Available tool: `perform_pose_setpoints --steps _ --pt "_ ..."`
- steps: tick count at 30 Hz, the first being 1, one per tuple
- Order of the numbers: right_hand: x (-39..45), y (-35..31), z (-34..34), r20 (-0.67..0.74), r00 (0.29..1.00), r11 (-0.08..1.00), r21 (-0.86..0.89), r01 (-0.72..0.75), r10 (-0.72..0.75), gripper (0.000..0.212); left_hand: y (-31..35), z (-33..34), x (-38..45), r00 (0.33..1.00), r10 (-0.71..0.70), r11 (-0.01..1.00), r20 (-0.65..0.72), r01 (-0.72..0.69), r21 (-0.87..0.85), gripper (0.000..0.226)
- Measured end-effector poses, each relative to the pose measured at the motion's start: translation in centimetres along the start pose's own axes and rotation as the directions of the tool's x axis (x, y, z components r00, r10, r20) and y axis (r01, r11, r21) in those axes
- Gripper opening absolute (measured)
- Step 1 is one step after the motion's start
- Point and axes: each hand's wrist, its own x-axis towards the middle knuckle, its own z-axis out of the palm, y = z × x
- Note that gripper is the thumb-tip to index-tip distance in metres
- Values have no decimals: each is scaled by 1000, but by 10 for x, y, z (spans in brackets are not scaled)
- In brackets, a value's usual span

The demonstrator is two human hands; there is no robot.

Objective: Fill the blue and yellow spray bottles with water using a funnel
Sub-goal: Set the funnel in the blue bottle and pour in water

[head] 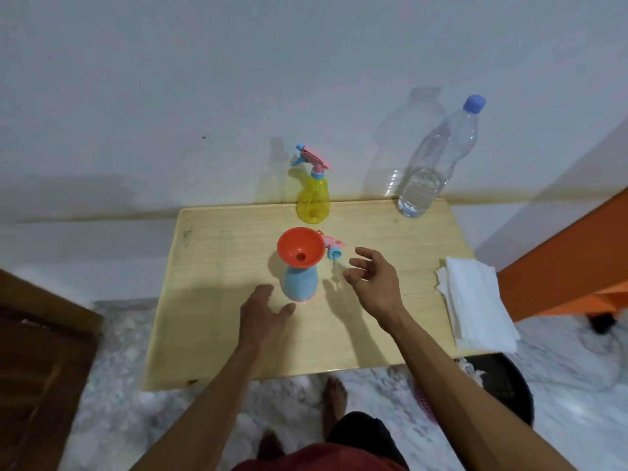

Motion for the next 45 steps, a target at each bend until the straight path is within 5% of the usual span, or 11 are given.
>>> perform_pose_setpoints --steps 4,10,17,21,30,34,45 --pt "-16 6 -21 -100 991 996 41 -82 86 30 6 19 -24 986 59 997 155 -65 34 34" --pt "-5 -9 -73 -186 979 996 59 -72 82 16 71 63 -22 937 243 970 252 -237 -57 33" --pt "75 -62 -171 -333 939 991 63 118 -91 12 184 122 22 911 390 914 133 -366 -176 48" --pt "138 -95 -219 -385 894 969 5 249 -228 29 248 159 53 904 428 883 -20 -422 -204 62" --pt "249 -128 -249 -126 915 922 -102 373 -384 50 346 214 113 926 368 873 -81 -374 -312 95" --pt "269 -126 -242 -27 908 907 -83 414 -417 43 355 227 132 902 420 846 -100 -429 -317 93" --pt "277 -111 -226 -54 891 892 -71 446 -450 32 352 229 138 910 405 861 -90 -413 -297 92"
